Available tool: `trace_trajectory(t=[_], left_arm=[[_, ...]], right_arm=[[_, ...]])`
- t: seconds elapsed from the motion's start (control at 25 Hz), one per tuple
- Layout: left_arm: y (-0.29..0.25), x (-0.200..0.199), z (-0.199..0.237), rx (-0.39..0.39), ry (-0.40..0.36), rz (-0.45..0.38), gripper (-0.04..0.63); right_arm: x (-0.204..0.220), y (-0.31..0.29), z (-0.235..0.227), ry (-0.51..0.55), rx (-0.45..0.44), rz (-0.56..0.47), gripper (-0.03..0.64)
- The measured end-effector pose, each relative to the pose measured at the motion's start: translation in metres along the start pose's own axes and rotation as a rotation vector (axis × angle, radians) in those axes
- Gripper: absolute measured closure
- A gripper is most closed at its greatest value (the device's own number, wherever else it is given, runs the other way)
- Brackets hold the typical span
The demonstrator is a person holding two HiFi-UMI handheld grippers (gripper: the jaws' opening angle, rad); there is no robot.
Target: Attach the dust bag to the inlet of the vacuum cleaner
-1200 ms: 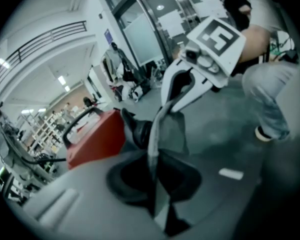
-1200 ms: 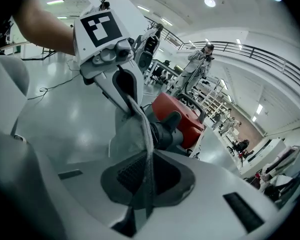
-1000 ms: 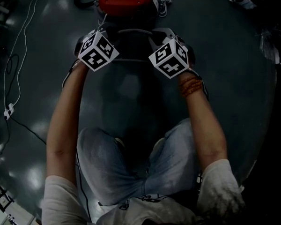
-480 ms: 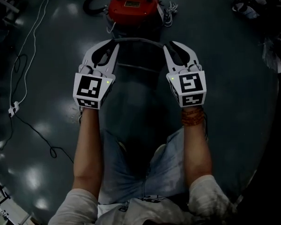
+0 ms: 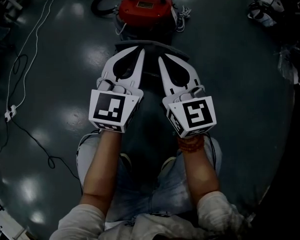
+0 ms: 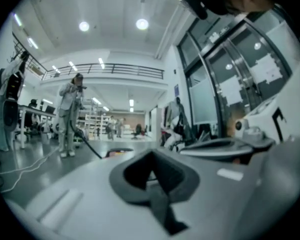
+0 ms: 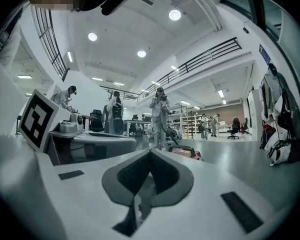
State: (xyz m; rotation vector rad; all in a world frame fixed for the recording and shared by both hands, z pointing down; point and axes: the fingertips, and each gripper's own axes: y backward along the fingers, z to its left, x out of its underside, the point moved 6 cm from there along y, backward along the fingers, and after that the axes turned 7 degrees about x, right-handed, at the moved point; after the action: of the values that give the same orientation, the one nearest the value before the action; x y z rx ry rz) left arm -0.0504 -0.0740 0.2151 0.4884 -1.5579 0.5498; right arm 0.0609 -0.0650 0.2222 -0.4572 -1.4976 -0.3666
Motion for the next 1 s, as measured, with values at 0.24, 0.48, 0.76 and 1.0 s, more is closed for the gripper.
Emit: trace_trajectory(t=[0.24,0.48,0.76,1.0], left_arm=[[0.0001,0.0069,0.0058,-0.009,0.011,0.018,0.592],[-0.0015,0.0108,0.0070,-0.015,0.005,0.030,0.592],[-0.0028,0.0111,0.0056,-0.016,0.012,0.032,0.592],[-0.0018,0.0106,0.0044,-0.014,0.008,0.032,0.592]], right_arm=[[0.0036,-0.0032,0.0002,0.000,0.015,0.008,0.607],[0.0019,-0.0077,-0.0006,-0.011,0.012,-0.001,0.607],[0.0010,-0.0078,-0.0015,-0.016,0.009,-0.004,0.607],[-0.0010,-0.0062,0.0018,-0.017,0.004,-0.009,0.607]])
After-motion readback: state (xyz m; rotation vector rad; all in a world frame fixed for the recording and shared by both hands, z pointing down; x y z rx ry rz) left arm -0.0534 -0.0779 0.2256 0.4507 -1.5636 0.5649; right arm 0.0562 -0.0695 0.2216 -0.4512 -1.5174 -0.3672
